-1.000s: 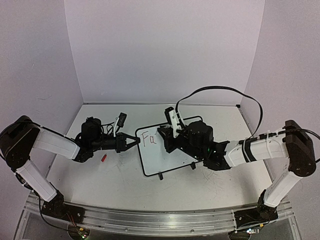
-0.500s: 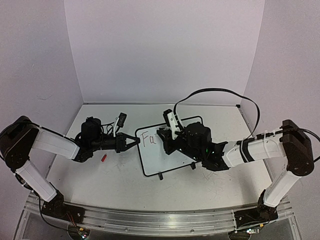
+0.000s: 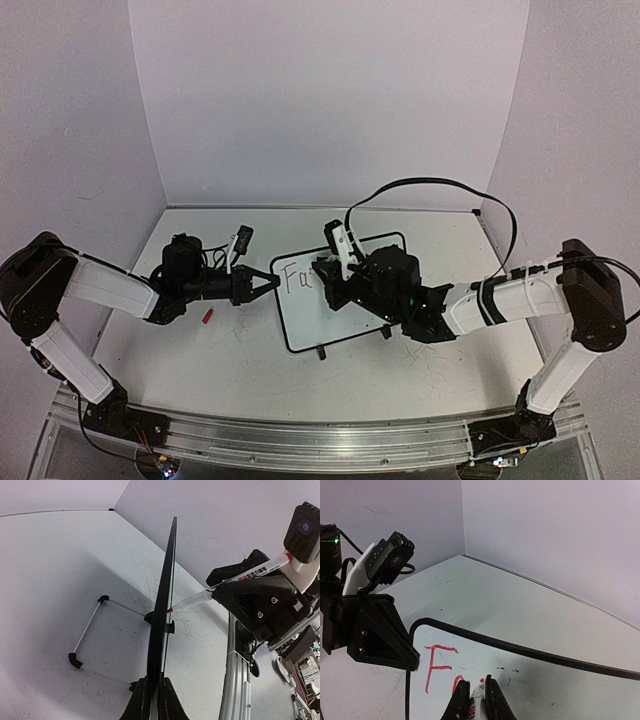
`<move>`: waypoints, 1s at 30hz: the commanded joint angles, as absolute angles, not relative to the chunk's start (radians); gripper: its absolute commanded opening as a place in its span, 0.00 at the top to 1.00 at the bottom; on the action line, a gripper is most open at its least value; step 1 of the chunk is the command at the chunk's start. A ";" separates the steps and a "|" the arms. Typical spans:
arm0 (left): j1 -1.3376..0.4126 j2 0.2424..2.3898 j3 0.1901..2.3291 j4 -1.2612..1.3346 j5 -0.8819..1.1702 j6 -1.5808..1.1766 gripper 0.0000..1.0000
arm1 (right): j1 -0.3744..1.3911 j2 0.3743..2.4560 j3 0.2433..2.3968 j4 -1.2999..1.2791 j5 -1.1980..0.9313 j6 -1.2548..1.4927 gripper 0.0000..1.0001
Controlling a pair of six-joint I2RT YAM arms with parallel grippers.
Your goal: Write a sentence on the whiteboard
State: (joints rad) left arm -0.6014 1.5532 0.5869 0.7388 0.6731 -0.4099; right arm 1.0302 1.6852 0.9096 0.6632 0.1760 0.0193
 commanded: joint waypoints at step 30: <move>-0.605 1.523 0.609 0.741 0.666 -0.376 1.00 | 1.036 1.599 0.860 0.664 0.165 0.092 1.00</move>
State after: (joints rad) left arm -0.6014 1.5529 0.5869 0.7361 0.6682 -0.4100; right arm 1.0395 1.6782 0.8543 0.6579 0.1635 0.0910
